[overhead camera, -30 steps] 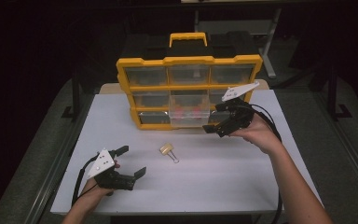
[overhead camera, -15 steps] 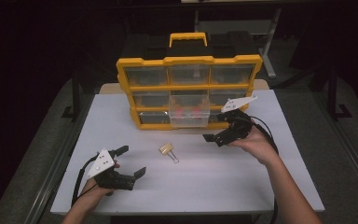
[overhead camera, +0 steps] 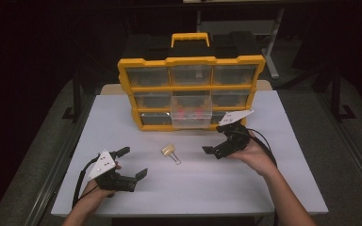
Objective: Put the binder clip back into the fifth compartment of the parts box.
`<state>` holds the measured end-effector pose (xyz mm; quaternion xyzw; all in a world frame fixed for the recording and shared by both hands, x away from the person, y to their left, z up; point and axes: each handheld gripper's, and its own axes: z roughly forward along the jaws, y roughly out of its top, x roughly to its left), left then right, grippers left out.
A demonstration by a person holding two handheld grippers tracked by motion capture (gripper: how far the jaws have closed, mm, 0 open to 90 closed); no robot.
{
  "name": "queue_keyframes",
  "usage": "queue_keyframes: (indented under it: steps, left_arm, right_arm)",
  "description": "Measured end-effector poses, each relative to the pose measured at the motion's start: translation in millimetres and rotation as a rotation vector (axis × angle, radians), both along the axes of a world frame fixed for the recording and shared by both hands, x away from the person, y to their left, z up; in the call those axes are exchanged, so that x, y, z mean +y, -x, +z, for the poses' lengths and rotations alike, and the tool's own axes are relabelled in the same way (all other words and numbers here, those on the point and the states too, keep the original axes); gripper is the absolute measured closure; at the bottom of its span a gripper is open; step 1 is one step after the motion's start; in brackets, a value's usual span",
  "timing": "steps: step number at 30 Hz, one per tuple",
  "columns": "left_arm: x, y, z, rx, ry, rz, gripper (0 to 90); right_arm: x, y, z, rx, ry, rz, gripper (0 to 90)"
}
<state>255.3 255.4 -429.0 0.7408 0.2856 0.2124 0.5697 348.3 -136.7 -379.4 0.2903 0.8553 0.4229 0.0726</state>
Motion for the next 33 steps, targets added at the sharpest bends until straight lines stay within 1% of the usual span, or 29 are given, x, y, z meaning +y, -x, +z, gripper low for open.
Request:
queue_keyframes:
  steps: [1,4,5,6,8,9,10,11,12,13,14,15,17,18,20,21,22,25,29,31,33]
  left_arm:
    - [0.0,0.0,0.0,0.000,0.000,0.000,0.0]
    - [0.1,0.3,0.1,0.001,-0.003,-0.002,0.0]
    - [0.1,0.3,0.1,0.001,-0.003,-0.002,0.0]
    - [-0.2,0.4,0.2,0.002,0.001,-0.002,0.0]
    - [0.2,0.6,0.5,0.001,-0.004,-0.003,0.0]
    - [-0.3,0.8,0.5,0.001,0.003,-0.003,0.0]
    - [-0.3,0.9,0.5,0.000,0.004,-0.004,0.0]
    - [0.1,0.8,0.6,-0.002,-0.003,-0.006,0.0]
    - [-0.6,0.9,0.5,-0.001,0.006,-0.005,0.0]
    - [-0.4,0.8,0.5,-0.001,0.002,-0.005,0.0]
    - [-0.4,0.8,0.5,-0.001,0.002,-0.005,0.0]
    - [-0.1,0.6,0.2,0.000,-0.001,-0.006,0.0]
    - [0.1,0.4,0.1,0.000,-0.001,-0.005,0.0]
    - [0.1,0.4,0.2,-0.001,0.001,-0.005,0.0]
    - [0.2,0.3,0.2,-0.001,0.000,-0.004,0.0]
    - [0.2,0.3,0.2,-0.001,0.000,-0.004,0.0]
    - [0.2,0.3,0.2,-0.001,0.000,-0.004,0.0]
    - [0.0,0.4,0.4,-0.001,-0.001,-0.005,0.0]
    - [0.3,0.1,0.1,0.001,0.004,-0.004,0.0]
    - [0.9,0.0,0.3,0.000,0.003,-0.002,0.0]
    - [1.0,0.1,0.5,0.001,0.003,-0.001,0.0]
  right_arm:
    - [1.3,1.0,-1.7,0.007,0.003,-0.002,3.9]
    - [4.7,3.1,-7.1,0.007,0.009,0.007,7.8]
    - [4.7,3.1,-7.1,0.007,0.009,0.007,7.8]
    - [8.1,5.2,-9.5,0.008,0.006,0.010,14.2]
    - [12.4,6.8,-11.4,0.008,0.008,0.017,16.1]
    - [14.3,7.3,-12.0,0.018,0.010,0.020,19.9]
    - [15.7,7.5,-13.2,0.023,0.008,0.029,21.7]
    - [17.2,7.7,-13.9,0.029,0.011,0.028,23.6]
    - [18.0,7.4,-15.0,0.027,0.010,0.037,26.5]
    - [19.4,7.9,-15.2,0.031,0.005,0.039,28.5]
    - [19.4,7.9,-15.2,0.031,0.005,0.039,28.5]
    - [22.0,8.5,-16.0,0.016,0.000,0.052,32.6]
    - [24.0,9.0,-16.3,0.020,-0.004,0.051,33.8]
    - [28.6,10.0,-17.4,0.026,-0.002,0.063,37.4]
    - [32.9,9.9,-18.8,0.027,0.003,0.075,40.5]
    - [34.8,10.4,-18.8,0.035,0.005,0.073,42.1]
    - [36.8,9.9,-19.6,0.029,0.007,0.083,44.3]
    - [44.0,9.9,-20.4,0.036,0.004,0.096,49.2]
    - [51.5,9.2,-21.3,0.037,0.010,0.108,55.3]
    - [56.3,9.0,-22.6,0.047,0.009,0.115,57.3]
    - [61.5,8.2,-25.0,0.050,0.019,0.124,59.6]
